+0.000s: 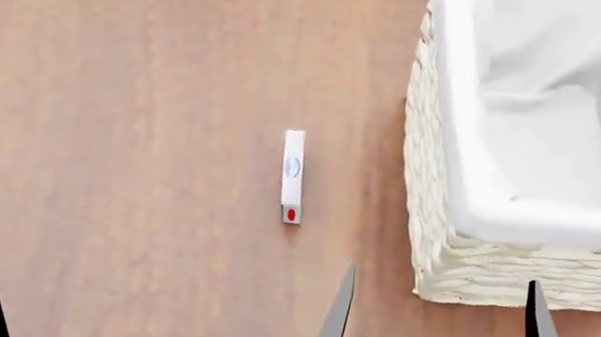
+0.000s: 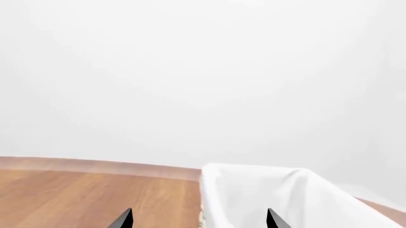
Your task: Pick up the alphabet soup and the cream cheese box, and put them in the basket.
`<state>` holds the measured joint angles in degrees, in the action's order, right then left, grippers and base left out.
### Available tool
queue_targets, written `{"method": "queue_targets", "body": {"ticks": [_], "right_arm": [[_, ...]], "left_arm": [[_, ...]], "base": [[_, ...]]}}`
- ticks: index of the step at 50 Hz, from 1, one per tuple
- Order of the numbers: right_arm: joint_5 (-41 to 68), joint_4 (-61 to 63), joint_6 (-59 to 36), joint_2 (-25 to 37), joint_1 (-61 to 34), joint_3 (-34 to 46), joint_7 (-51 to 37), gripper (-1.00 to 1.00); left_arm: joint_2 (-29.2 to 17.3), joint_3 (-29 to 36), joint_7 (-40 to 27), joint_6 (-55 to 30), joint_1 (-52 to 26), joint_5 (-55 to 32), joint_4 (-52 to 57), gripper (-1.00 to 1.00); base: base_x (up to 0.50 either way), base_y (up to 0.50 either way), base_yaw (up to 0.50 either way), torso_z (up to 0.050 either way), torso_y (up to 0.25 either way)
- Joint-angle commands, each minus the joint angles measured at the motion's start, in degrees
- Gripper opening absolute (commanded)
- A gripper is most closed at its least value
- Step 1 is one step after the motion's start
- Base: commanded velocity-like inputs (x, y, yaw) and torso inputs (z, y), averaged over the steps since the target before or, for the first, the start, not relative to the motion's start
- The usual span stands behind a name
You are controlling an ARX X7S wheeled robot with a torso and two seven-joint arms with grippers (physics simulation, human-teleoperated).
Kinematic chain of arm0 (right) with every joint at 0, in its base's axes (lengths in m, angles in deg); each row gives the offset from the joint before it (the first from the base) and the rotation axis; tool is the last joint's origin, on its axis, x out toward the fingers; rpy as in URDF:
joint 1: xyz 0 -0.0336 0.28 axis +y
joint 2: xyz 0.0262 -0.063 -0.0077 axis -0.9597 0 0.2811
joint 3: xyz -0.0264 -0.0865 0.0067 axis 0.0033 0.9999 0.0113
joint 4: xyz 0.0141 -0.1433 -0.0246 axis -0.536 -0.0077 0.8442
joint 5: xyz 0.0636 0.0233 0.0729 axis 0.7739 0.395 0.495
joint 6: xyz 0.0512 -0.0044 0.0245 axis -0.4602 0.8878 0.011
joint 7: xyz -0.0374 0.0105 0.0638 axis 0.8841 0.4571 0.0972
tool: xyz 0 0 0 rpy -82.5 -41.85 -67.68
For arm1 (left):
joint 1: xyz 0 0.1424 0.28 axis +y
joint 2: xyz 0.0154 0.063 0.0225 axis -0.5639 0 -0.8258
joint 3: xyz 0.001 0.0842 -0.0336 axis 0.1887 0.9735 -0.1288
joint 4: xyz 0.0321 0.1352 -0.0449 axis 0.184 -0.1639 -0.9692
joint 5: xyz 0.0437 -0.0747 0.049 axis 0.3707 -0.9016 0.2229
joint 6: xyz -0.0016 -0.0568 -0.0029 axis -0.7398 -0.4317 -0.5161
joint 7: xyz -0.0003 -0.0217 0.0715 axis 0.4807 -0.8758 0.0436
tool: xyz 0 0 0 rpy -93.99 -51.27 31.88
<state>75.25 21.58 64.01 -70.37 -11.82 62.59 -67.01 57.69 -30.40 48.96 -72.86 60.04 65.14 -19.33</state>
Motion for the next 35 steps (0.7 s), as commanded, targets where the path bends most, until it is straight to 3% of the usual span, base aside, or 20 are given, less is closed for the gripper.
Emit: {"method": "queue_targets", "body": {"ticks": [1,35], "right_arm": [[0.31,0.25,-0.56,0.05,-0.21,0.26,-0.22,1.0],[0.94,-0.41,0.01,0.93,-0.17,0.39,-1.04,1.0]], "left_arm": [[-0.32,-0.08,-0.27,0.2,0.06,-0.21,-0.03,1.0],[-0.66,0.83,-0.84,0.29,-0.27,-0.16,-0.44,1.0]], "base": [[0.0,0.0,-0.19,0.0,0.0],[0.0,0.0,-0.22,0.0,0.0]]}}
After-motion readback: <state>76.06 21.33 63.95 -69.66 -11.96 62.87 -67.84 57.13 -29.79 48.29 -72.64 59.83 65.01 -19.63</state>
